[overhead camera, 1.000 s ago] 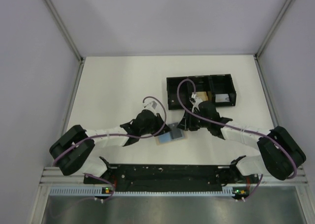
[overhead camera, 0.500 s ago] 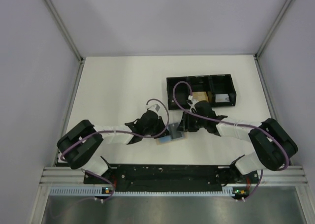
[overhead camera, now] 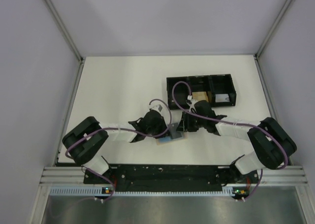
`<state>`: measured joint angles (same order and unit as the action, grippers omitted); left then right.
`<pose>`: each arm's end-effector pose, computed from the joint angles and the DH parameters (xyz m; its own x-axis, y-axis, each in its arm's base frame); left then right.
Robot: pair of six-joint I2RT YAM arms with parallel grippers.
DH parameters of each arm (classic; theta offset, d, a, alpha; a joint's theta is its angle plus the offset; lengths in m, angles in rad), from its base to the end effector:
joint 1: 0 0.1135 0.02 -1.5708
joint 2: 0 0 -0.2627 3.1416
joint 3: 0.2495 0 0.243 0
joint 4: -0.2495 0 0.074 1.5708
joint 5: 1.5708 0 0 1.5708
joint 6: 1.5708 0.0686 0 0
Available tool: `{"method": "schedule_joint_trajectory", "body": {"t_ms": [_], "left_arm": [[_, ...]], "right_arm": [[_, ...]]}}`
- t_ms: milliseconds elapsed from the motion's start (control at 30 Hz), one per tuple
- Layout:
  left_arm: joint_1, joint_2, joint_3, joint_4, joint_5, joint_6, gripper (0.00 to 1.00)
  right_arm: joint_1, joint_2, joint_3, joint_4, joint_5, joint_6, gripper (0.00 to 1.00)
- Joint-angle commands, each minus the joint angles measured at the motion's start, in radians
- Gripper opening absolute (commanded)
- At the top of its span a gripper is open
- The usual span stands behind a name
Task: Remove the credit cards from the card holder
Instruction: Remove the credit card from the card holder.
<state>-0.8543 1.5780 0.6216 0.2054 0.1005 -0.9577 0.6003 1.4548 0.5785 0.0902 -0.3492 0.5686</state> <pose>0.1988 -0.2388 0.1213 -0.9109 -0.1931 -0.3646 0.0929 0.7650 -0.6373 0.2213 0.1799 0.1339 -0.8852 0.0072 -0.4651 -0.3010 0.7535 0.5845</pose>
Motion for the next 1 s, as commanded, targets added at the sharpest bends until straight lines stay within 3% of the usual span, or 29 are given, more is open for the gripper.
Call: {"method": "schedule_joint_trajectory", "body": {"t_ms": [0, 600, 967], "left_arm": [[-0.011, 0.022, 0.033, -0.001, -0.001, 0.019, 0.12], [-0.019, -0.032, 0.020, -0.020, -0.039, 0.007, 0.11], [-0.019, -0.285, -0.103, -0.083, -0.182, -0.053, 0.20]], "right_arm": [[0.010, 0.018, 0.041, 0.051, -0.051, 0.010, 0.41], [0.021, -0.016, 0.041, 0.163, -0.217, 0.071, 0.33], [0.087, 0.022, 0.096, 0.181, -0.243, 0.070, 0.40]]}}
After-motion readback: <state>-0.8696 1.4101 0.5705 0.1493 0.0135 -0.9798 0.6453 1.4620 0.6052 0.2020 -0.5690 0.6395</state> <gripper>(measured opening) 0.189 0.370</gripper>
